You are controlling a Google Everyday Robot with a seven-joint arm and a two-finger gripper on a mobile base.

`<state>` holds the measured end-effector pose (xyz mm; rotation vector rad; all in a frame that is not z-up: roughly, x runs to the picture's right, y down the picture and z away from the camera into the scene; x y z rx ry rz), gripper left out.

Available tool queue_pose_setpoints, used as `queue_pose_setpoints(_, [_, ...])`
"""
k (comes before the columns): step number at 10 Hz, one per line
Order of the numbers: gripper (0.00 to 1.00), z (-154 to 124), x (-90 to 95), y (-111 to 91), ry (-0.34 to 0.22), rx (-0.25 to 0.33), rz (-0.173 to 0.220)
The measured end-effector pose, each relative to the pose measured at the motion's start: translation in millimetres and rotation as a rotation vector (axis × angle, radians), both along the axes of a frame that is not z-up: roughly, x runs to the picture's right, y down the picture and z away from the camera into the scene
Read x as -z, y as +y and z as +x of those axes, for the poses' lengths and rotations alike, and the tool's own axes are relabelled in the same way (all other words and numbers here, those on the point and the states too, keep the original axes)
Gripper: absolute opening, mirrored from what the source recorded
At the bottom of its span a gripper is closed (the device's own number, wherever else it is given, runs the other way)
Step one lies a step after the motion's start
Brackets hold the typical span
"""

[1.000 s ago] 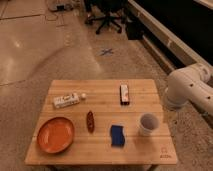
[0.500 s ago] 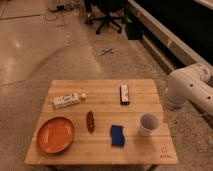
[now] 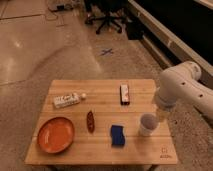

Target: Drag the ceramic bowl in a circle

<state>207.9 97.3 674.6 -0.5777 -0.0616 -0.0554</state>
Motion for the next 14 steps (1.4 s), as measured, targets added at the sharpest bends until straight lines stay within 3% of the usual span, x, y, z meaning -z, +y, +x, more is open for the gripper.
queue_pose_setpoints(4, [0.65, -104, 14.4, 3, -0.159, 0.079, -0.018])
queue_pose_setpoints(8, [0.65, -188, 18.2, 43, -0.31, 0.164, -0.048])
queue_pose_setpoints(11, [0.65, -235, 19.9, 81, -0.424, 0.214, -0.08])
queue_pose_setpoints(14, [0.65, -238, 20.7, 85, -0.435, 0.218, -0.084])
